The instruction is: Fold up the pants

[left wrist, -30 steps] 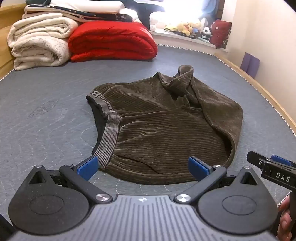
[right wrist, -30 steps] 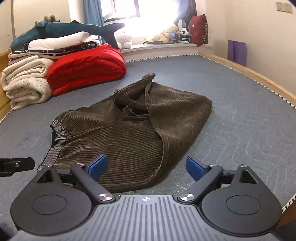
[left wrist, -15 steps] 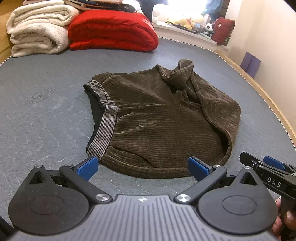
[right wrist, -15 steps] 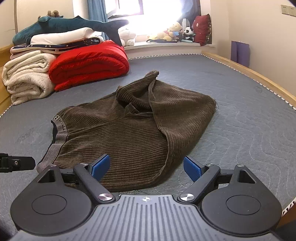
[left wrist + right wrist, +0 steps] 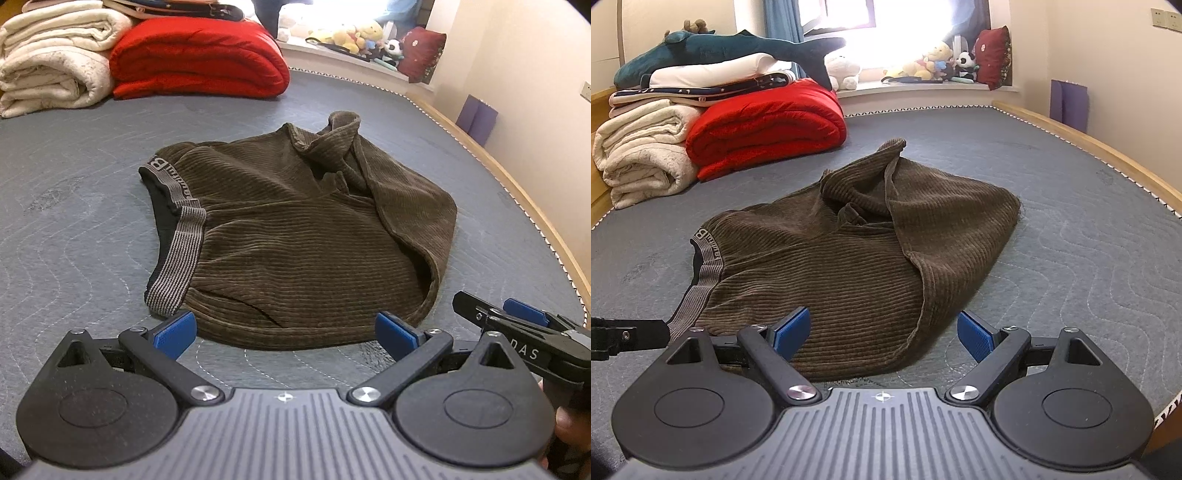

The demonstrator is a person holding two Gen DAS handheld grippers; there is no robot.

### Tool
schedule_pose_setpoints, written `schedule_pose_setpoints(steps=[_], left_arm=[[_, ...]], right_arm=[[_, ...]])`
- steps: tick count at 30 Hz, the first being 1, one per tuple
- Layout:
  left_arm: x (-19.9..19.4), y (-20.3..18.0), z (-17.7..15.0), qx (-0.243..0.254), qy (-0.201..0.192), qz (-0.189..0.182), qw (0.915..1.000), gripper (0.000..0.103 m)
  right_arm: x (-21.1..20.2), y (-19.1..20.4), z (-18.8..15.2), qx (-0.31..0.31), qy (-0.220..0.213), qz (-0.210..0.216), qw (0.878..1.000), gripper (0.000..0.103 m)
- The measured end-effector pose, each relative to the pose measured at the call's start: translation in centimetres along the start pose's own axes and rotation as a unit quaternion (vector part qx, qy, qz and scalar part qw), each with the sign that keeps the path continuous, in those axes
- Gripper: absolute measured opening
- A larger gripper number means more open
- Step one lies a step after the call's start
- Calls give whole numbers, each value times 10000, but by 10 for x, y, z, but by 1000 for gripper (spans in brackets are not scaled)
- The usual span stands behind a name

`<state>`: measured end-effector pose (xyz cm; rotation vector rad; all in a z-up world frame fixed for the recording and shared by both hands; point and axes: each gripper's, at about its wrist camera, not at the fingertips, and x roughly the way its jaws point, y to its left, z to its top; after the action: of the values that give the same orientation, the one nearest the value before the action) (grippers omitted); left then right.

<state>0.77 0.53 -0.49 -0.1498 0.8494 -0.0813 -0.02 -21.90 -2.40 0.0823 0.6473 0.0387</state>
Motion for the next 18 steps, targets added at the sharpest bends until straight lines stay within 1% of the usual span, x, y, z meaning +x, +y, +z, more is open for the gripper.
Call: schedule_pose_setpoints(steps=[4, 18], left_arm=[[0, 1, 1, -41, 67, -39, 10000, 103], [-1, 2, 1, 14, 48, -66, 10000, 103]], right_arm=[[1, 0, 0, -3, 5, -1, 10000, 88], [1, 1, -2, -9, -9, 35, 10000, 88]])
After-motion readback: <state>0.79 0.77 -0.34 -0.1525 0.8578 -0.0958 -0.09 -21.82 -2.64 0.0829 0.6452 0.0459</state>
